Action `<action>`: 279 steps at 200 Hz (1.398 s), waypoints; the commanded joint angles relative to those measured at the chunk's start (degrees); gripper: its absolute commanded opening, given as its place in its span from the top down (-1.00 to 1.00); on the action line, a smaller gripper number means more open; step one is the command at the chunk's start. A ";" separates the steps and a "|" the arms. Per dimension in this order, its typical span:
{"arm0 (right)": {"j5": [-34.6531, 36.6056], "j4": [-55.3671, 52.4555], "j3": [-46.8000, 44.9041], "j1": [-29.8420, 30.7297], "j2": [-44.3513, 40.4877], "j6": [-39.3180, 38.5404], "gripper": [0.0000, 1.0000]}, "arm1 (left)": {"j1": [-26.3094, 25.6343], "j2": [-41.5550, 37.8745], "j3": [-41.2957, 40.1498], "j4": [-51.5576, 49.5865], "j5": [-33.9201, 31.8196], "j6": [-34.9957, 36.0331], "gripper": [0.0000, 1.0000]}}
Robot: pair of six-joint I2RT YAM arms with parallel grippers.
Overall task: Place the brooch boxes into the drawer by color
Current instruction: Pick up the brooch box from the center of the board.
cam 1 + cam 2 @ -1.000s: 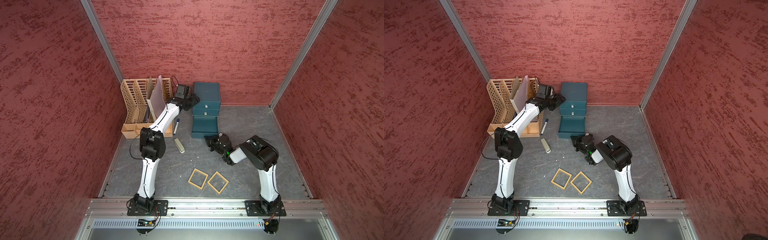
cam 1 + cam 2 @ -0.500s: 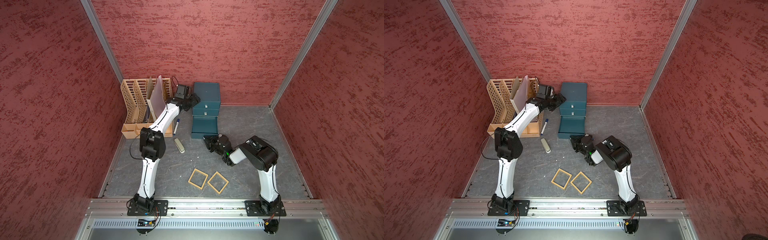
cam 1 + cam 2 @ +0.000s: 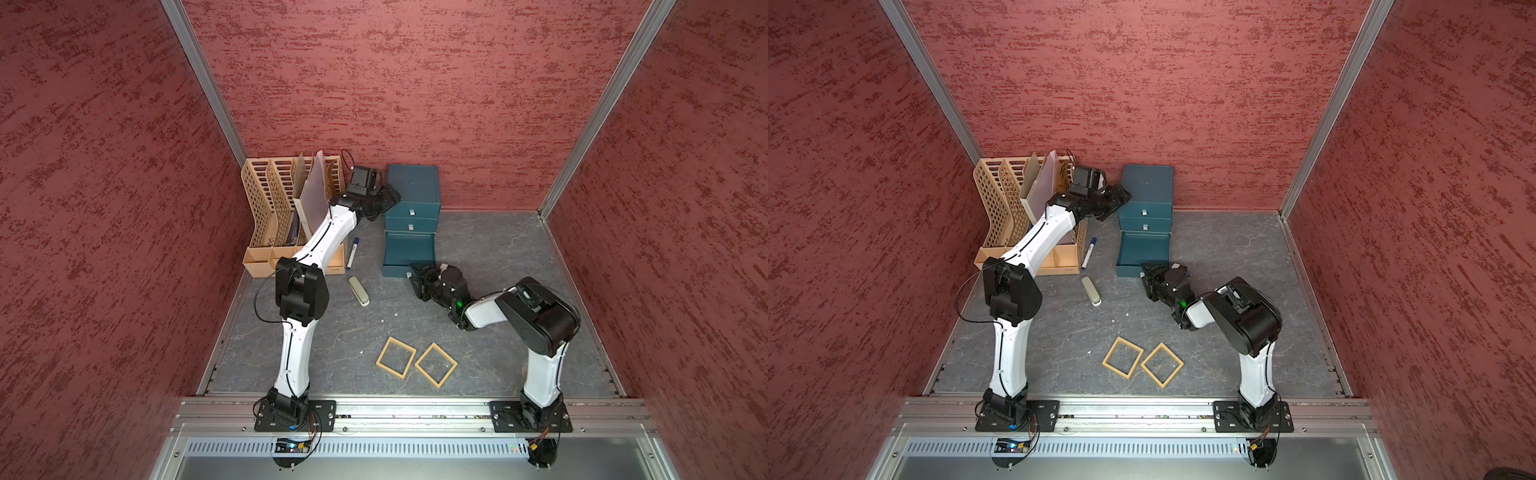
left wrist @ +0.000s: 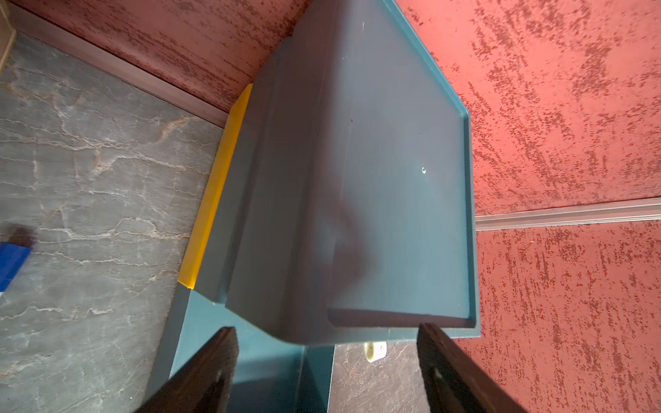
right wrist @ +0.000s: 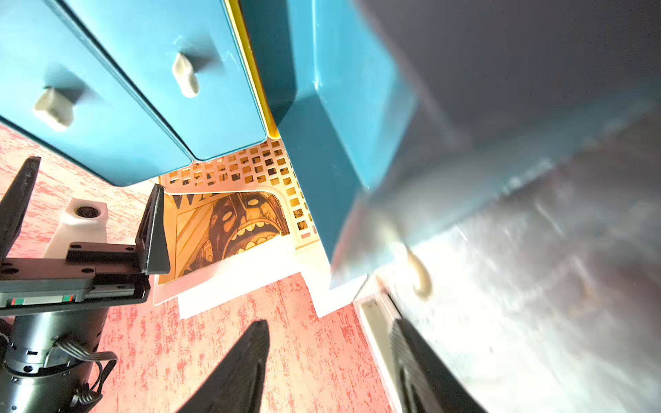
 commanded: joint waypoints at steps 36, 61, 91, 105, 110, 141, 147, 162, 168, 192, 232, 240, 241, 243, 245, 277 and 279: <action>-1.01 -16.28 -1.78 0.43 -11.12 -9.00 -0.21 | -0.38 -5.64 -1.31 -0.96 -1.11 0.31 -0.73; -1.26 -22.68 -2.11 0.40 -15.41 -13.04 -0.19 | -0.37 -8.20 -3.36 -1.45 -1.64 -0.11 -0.73; -1.63 -28.84 -1.75 0.41 -20.01 -18.79 -0.19 | -0.44 -12.10 -8.18 -1.39 -2.34 -0.39 -0.71; -1.88 -31.37 -1.25 0.40 -21.57 -20.73 -0.19 | -0.55 -14.29 -10.16 -2.80 -3.16 -0.34 -0.67; -1.93 -32.13 -1.03 0.36 -21.95 -21.37 -0.20 | -0.55 -15.11 -11.04 -3.45 -3.47 -0.49 -0.65; -2.59 -36.64 0.37 0.42 -23.88 -24.63 -0.19 | -2.01 -21.93 -20.18 -4.85 -5.80 -0.71 -0.56; -2.80 -38.19 0.95 0.43 -24.31 -25.66 -0.19 | -2.51 -23.31 -21.92 -5.19 -6.57 -0.47 -0.55; -3.70 -44.37 3.35 0.43 -25.38 -29.85 -0.17 | -3.58 -26.15 -26.24 -5.99 -7.81 -0.06 -0.54; -3.91 -46.71 4.14 0.43 -25.87 -32.14 -0.17 | -3.71 -27.21 -28.01 -6.11 -7.93 -0.07 -0.53; -3.65 -58.27 6.65 0.49 -29.84 -42.52 -0.11 | -4.33 -31.22 -34.78 -4.65 -7.74 -0.43 -0.54; -1.36 -81.35 11.61 0.70 -33.71 -61.09 -0.07 | -5.21 -35.79 -41.94 -2.83 -7.28 -0.65 -0.54; -1.19 -84.84 12.08 0.70 -34.02 -63.46 -0.05 | -5.30 -36.65 -43.01 -2.31 -7.38 -0.74 -0.54; -1.19 -85.34 12.07 0.70 -34.04 -63.77 -0.04 | -5.30 -36.76 -43.18 -2.23 -7.38 -0.76 -0.54; -1.23 -86.15 12.10 0.67 -34.12 -64.47 -0.04 | -5.32 -37.02 -43.54 -2.11 -7.40 -0.78 -0.53; -1.26 -86.84 12.18 0.71 -34.25 -65.01 -0.04 | -5.35 -37.26 -43.83 -2.01 -7.47 -0.78 -0.54; -0.28 -98.36 11.50 1.65 -36.99 -71.60 0.06 | -5.56 -40.15 -47.61 -0.93 -7.39 -0.78 -0.54; -0.17 -98.94 11.41 1.68 -37.16 -71.94 0.07 | -5.56 -40.33 -47.81 -0.88 -7.42 -0.78 -0.53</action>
